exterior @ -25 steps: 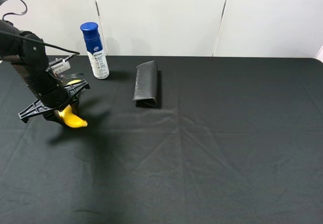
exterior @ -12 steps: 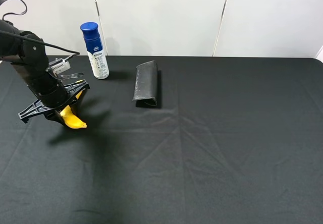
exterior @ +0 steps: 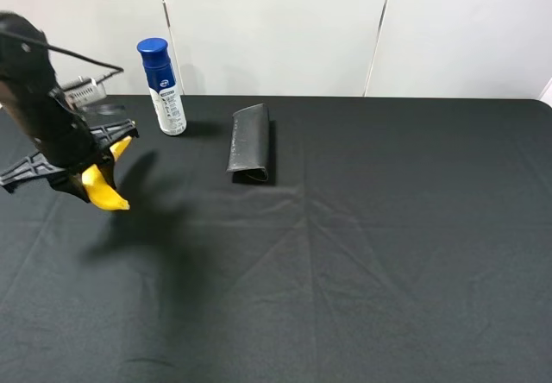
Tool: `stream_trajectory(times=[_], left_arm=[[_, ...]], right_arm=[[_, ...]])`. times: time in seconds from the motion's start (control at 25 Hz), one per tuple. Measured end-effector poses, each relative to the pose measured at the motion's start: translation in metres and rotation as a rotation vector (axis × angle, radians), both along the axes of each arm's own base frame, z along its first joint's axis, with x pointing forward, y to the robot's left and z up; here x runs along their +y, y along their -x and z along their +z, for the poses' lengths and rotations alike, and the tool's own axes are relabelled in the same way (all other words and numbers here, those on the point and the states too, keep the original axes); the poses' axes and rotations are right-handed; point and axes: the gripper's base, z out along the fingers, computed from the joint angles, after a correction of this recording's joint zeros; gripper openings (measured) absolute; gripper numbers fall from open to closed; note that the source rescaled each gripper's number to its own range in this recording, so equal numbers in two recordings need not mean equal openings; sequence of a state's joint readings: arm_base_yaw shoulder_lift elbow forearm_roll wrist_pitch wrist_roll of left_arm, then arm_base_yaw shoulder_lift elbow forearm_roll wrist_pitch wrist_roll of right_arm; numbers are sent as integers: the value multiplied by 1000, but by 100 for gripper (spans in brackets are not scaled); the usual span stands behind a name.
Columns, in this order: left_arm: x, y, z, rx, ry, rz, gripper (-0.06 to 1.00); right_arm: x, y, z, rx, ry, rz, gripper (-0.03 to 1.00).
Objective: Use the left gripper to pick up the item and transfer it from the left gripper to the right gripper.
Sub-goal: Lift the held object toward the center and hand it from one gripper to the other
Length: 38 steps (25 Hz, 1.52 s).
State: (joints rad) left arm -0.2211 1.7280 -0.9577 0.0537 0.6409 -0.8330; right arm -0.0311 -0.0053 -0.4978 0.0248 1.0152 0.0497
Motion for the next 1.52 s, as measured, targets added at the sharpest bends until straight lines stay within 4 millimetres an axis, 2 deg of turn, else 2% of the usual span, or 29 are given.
stream_trajectory(times=[0.32,0.68,1.16,1.32,1.52], left_arm=[[6,22,47,-37,-11,-111,0],[11,46,81,-57,-32,-286,0],[12,61,85,54,-43,-600,0],[6,63,85,45,14,-708,0],[-15,69,85,36,35,-868,0]], right_arm=[[0,0,0,0,0,0,100],[0,0,0,0,0,0,100],[-1,0,0,0,10,-6,100],[-1,0,0,0,12,-8,100],[-1,0,0,0,12,-8,100]])
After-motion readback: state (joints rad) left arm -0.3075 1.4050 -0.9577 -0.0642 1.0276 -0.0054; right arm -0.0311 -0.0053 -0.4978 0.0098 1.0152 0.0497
